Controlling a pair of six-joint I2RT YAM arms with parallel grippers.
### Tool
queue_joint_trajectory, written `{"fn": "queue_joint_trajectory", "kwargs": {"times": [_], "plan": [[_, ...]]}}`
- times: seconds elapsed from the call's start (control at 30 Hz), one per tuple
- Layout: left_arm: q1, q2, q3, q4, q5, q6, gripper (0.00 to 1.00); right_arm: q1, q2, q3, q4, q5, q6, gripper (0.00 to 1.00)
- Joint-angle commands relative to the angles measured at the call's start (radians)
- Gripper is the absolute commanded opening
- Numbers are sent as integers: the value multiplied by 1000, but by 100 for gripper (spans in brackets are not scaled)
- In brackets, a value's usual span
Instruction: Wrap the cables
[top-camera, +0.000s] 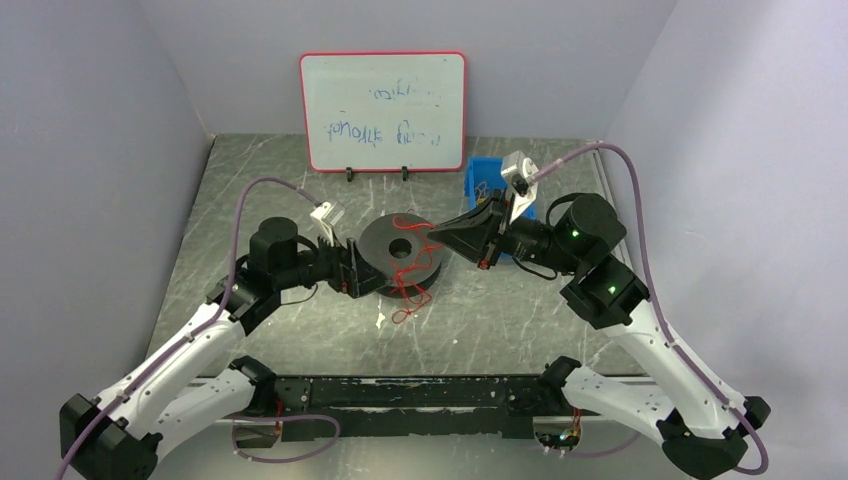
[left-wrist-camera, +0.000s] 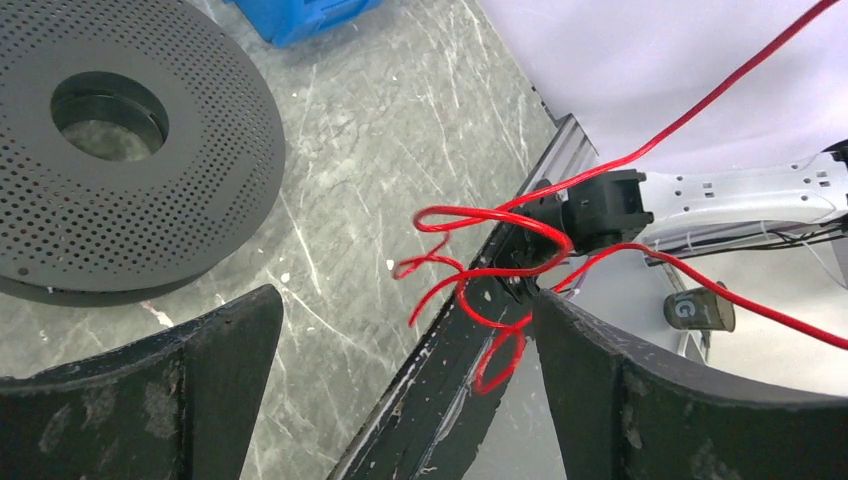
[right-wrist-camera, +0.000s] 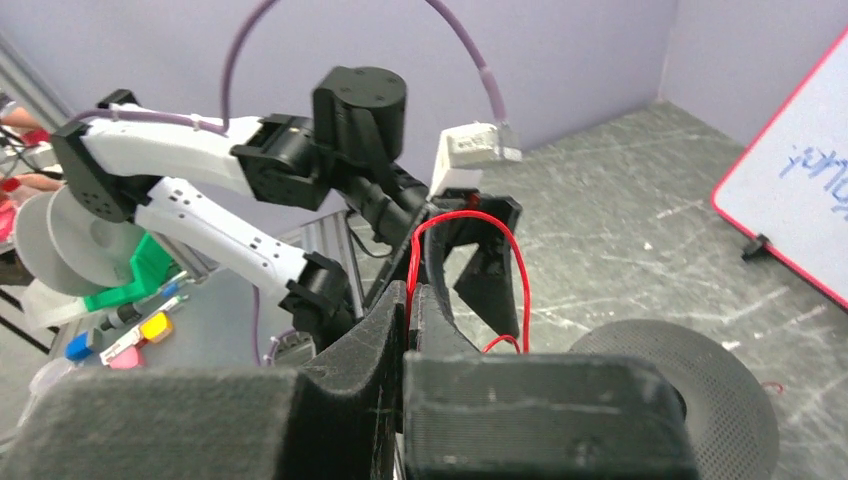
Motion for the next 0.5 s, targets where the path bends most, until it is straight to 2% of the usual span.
{"fn": "queue_joint_trajectory", "kwargs": {"times": [0.0, 0.17, 0.47], "plan": [[-4, 12, -22, 96, 67, -29, 98, 4, -21, 27, 86, -84, 25, 0], [-5, 35, -29, 144, 129, -45, 97, 5, -16, 29, 92, -111, 30, 0], [-4, 22, -35, 192, 186, -80, 94, 5, -32, 12, 58, -62, 7, 0]]}}
